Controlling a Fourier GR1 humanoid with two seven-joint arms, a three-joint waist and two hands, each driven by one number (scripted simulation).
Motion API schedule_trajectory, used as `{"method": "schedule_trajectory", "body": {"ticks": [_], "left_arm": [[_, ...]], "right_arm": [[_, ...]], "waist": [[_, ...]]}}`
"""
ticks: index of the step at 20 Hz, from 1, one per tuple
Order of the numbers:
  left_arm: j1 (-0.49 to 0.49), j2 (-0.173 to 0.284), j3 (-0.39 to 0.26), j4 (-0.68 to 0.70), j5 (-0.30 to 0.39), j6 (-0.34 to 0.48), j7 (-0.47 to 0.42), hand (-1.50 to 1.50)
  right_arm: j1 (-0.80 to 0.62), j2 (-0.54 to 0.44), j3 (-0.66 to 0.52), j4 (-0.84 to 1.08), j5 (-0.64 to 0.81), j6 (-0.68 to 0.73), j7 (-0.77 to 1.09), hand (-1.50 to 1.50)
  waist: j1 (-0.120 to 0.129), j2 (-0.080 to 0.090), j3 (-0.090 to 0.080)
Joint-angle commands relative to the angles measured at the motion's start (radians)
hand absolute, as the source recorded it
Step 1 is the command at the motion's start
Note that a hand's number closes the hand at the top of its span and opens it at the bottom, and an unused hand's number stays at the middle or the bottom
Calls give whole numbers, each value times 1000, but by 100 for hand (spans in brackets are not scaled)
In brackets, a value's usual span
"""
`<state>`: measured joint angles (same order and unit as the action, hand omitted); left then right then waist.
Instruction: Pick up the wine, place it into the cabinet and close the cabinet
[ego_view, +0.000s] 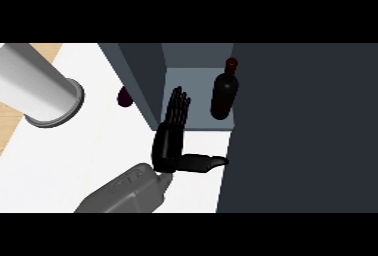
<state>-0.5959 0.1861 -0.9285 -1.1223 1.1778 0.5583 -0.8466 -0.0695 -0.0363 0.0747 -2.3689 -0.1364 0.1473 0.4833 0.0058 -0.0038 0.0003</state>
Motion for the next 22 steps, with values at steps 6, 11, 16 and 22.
{"method": "schedule_trajectory", "body": {"ticks": [6, 11, 16, 22], "left_arm": [[162, 235, 1, -356, -111, -11, 90, -150], [280, 374, -16, -526, -138, -87, 101, 150], [409, 527, 49, -650, -130, -180, 82, 150], [511, 631, 121, -722, -109, -224, 78, 150]], "right_arm": [[8, -64, -4, -11, -91, 80, 43, 150], [116, -121, 3, -97, -139, 206, -20, 150], [93, -109, 91, -119, -166, 207, 58, 150], [177, -89, 207, -154, -214, 253, 51, 150]], "waist": [[4, 1, 0], [0, -1, 0], [5, -1, -1], [0, -2, 0]]}}
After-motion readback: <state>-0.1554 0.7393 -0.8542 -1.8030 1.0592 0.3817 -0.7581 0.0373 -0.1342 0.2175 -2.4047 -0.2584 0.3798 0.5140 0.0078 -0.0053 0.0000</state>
